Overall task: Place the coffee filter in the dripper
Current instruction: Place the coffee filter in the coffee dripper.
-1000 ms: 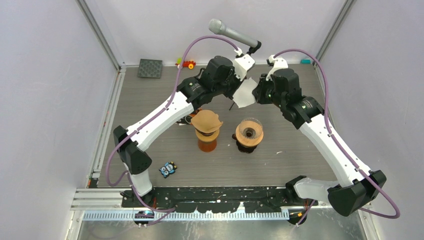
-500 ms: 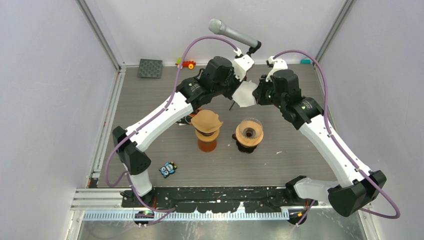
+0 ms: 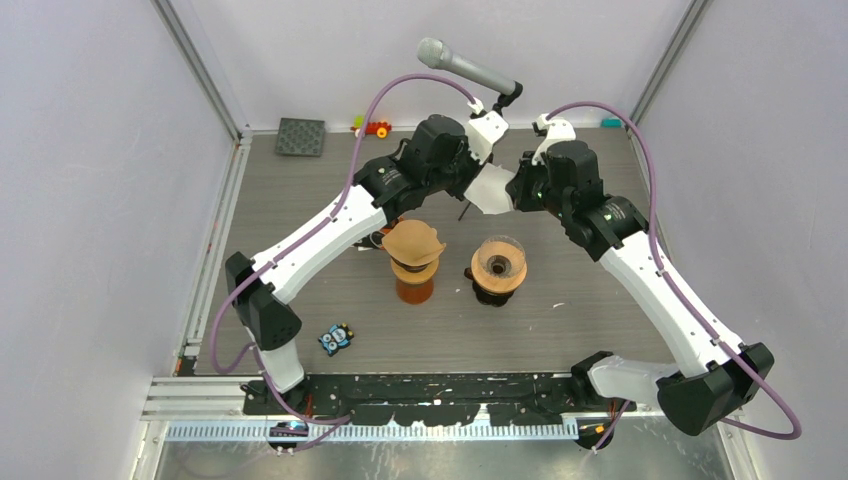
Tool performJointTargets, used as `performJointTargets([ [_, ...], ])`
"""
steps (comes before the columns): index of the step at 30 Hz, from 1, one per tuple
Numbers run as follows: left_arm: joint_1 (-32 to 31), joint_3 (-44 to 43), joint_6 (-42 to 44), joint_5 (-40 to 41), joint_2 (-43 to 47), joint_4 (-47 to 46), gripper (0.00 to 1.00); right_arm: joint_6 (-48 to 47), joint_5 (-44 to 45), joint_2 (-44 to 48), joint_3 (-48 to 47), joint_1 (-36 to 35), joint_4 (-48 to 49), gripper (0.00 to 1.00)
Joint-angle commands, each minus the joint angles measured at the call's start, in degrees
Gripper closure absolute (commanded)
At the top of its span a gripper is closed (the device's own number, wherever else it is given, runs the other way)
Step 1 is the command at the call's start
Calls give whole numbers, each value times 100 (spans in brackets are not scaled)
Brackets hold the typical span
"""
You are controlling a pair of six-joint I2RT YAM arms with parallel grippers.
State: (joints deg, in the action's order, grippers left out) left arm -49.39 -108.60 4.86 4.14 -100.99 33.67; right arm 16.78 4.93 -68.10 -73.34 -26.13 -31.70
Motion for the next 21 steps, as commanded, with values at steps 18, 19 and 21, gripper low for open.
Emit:
performJointTargets([
  [18,-10,389,-100,-1115,496,-217,100,-723,-1002,519,-59,33,197,59],
  [19,-10,391,-104,-1176,507,-216,100,-757,-1036,536,-61,30,175,59],
  [21,-14,392,-100,-1242,509,-215,100,-804,-1120,571,-45,30,170,59],
])
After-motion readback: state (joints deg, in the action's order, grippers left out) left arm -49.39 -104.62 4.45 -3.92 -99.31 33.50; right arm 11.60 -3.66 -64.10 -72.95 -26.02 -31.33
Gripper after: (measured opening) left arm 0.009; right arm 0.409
